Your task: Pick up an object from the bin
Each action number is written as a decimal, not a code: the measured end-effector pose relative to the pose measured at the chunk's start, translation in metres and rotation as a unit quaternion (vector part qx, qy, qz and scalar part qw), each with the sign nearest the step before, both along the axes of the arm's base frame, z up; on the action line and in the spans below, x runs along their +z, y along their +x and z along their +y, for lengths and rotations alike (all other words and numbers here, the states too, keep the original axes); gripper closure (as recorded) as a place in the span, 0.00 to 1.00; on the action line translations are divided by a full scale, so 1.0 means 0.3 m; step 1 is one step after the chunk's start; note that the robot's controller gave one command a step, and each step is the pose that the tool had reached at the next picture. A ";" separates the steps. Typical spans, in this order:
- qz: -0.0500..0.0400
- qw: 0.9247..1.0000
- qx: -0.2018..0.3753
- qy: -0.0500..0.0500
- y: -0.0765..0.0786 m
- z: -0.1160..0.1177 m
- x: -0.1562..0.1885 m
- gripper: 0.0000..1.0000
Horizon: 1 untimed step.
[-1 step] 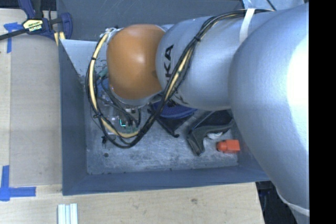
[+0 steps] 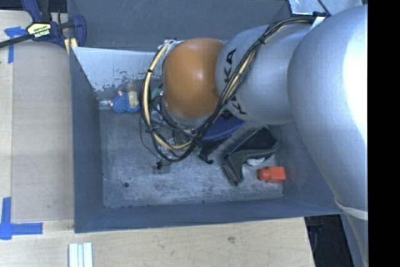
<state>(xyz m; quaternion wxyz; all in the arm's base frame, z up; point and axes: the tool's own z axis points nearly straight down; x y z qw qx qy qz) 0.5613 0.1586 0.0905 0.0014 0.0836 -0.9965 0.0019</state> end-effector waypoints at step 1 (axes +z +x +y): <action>-0.008 1.000 0.006 0.003 0.206 -0.036 0.193 0.00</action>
Offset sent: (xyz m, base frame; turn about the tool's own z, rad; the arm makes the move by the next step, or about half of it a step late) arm 0.0571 -0.0093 0.0535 -0.0148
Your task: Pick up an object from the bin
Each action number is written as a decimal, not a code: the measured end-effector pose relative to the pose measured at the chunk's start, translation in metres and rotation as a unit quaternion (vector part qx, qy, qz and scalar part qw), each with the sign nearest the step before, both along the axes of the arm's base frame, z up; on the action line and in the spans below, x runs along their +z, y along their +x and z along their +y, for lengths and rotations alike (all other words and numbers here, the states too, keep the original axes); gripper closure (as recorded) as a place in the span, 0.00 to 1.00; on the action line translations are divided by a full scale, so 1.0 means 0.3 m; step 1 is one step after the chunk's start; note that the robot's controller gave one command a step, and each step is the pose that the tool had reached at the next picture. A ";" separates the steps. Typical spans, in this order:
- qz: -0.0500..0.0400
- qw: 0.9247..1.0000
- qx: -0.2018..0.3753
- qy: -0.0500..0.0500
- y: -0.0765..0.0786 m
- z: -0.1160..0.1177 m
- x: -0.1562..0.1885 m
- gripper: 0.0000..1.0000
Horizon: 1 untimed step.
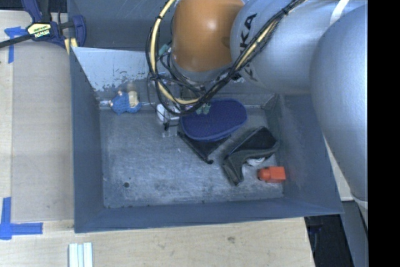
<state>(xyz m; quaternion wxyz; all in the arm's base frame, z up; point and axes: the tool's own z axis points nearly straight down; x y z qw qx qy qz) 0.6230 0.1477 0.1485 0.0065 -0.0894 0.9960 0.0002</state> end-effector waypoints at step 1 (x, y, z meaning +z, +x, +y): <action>0.007 1.000 0.001 -0.003 -0.009 -0.279 -0.169 0.00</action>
Offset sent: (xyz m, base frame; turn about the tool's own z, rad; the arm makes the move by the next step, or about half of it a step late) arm -0.0029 -0.0771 -0.0481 -0.0091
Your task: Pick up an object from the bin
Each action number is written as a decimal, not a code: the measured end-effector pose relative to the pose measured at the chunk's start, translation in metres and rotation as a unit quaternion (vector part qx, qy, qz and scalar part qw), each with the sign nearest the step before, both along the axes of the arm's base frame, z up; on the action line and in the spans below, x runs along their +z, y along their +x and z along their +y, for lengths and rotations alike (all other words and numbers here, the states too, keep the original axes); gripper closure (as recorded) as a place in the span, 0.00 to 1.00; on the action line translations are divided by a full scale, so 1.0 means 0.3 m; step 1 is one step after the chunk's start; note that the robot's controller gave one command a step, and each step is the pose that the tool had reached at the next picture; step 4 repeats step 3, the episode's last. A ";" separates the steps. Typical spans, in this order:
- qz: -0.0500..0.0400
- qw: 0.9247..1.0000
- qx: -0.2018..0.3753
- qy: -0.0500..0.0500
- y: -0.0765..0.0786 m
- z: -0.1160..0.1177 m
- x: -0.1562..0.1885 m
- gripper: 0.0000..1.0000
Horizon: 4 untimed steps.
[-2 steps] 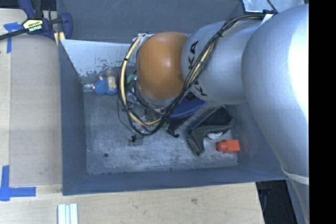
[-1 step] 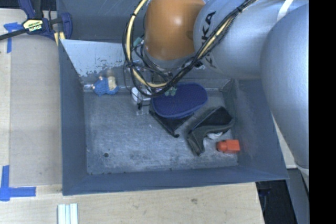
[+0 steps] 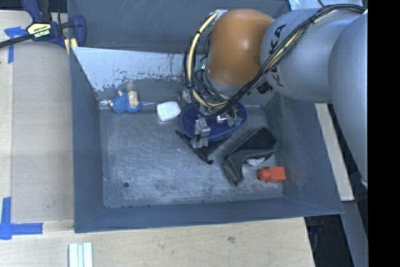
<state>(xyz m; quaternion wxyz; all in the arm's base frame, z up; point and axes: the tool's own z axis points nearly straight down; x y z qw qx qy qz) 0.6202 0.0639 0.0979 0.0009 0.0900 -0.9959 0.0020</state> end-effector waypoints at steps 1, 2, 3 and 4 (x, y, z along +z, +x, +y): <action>-0.002 0.999 -0.048 0.002 -0.067 -0.070 -0.094 0.00; -0.004 0.999 -0.048 0.003 -0.060 -0.069 -0.086 1.00; -0.007 0.999 -0.047 0.003 -0.142 -0.017 0.374 1.00; -0.007 0.999 -0.047 0.003 -0.142 -0.017 0.374 1.00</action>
Offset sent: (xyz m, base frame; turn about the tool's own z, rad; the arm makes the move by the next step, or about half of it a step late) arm -0.0204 -0.0203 -0.0279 0.0949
